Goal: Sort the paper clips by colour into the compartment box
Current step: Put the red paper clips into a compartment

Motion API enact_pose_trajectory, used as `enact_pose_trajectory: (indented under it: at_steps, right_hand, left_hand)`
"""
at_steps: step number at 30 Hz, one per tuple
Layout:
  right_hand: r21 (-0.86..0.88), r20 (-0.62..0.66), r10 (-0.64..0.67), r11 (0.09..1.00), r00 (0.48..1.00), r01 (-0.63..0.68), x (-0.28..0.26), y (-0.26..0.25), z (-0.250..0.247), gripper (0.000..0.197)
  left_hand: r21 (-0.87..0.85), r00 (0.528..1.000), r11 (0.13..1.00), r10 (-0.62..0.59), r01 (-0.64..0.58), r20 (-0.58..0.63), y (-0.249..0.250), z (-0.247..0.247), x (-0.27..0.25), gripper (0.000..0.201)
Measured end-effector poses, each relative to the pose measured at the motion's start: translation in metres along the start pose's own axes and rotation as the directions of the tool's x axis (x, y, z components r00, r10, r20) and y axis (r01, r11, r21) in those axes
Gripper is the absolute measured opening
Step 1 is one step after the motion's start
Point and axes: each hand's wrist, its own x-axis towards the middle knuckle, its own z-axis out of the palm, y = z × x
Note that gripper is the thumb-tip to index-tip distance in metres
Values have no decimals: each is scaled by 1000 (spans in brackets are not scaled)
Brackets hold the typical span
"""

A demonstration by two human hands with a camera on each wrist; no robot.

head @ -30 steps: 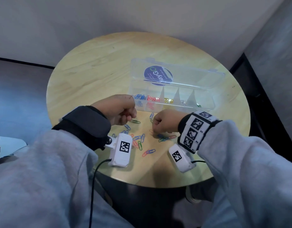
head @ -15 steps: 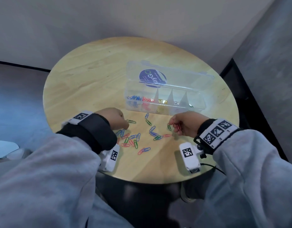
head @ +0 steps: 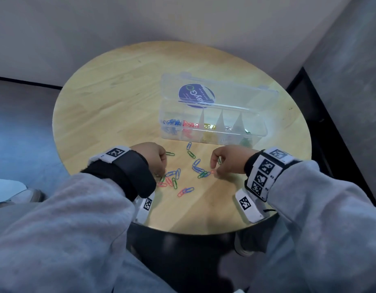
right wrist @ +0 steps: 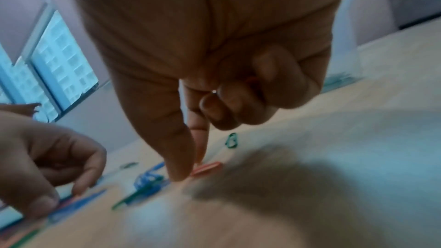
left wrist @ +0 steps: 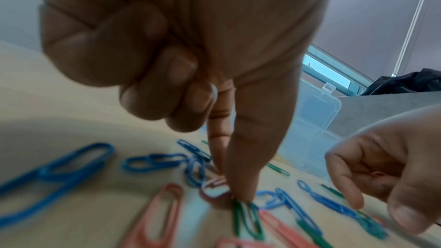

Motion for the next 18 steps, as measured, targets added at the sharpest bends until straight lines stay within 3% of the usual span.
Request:
enact_pose_trajectory:
  at_steps: [6,10,14,18]
  right_hand:
    - [-141,-57,-34,990,998,25,3,-2,6,7]
    - [-164,-19,-17,986,1000,13,2,-3,5,20]
    - [-10,56,6,1000,998,-6,-2,0,0,22]
    - [281,128,-48,960,991,10,-1,-3,-5,23]
  left_hand:
    - [-2,999,1000,-29,29,31,3,2,0,6]
    - [-90,996,995,-32,40,85,-1,-1,0,2]
    - [-279,994,958,-37,64,102,-6,-17,-2,15]
    - [-551,995,829,-59,92,77,-13,-26,-7,20]
